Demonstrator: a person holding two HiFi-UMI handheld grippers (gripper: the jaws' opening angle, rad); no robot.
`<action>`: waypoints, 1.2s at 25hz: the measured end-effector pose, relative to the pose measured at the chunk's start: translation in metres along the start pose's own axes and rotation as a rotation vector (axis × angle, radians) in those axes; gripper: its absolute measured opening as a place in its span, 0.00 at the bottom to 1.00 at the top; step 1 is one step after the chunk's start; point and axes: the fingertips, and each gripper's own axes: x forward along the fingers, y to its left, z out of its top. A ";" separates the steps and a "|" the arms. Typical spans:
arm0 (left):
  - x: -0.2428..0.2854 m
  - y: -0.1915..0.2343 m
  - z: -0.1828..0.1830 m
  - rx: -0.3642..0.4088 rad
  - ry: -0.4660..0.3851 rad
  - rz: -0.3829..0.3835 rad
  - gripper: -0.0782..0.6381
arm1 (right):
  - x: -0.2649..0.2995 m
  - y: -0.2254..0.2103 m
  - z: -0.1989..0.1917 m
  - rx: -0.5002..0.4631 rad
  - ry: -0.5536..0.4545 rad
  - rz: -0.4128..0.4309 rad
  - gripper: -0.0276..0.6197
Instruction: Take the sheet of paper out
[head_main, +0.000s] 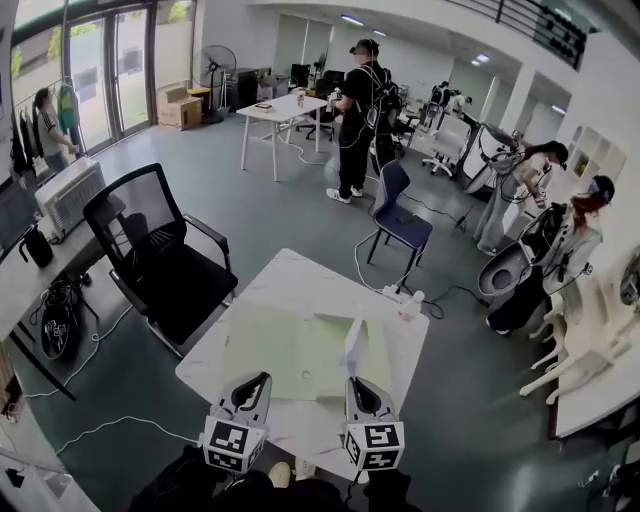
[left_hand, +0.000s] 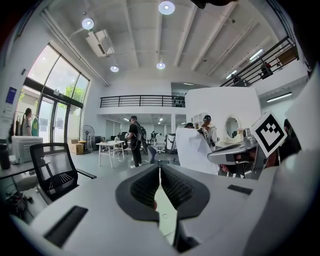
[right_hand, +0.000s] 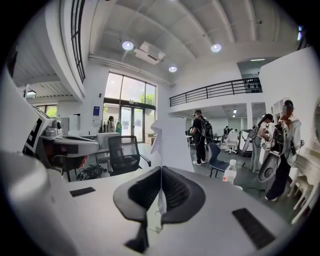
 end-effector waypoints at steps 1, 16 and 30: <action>-0.002 -0.003 0.000 0.003 -0.002 -0.007 0.15 | -0.006 0.000 -0.002 0.003 -0.003 -0.009 0.07; -0.003 -0.055 -0.007 0.035 0.019 -0.166 0.15 | -0.069 -0.015 -0.031 0.065 0.000 -0.142 0.07; 0.000 -0.068 -0.008 0.048 0.030 -0.189 0.15 | -0.076 -0.019 -0.041 0.085 0.011 -0.152 0.07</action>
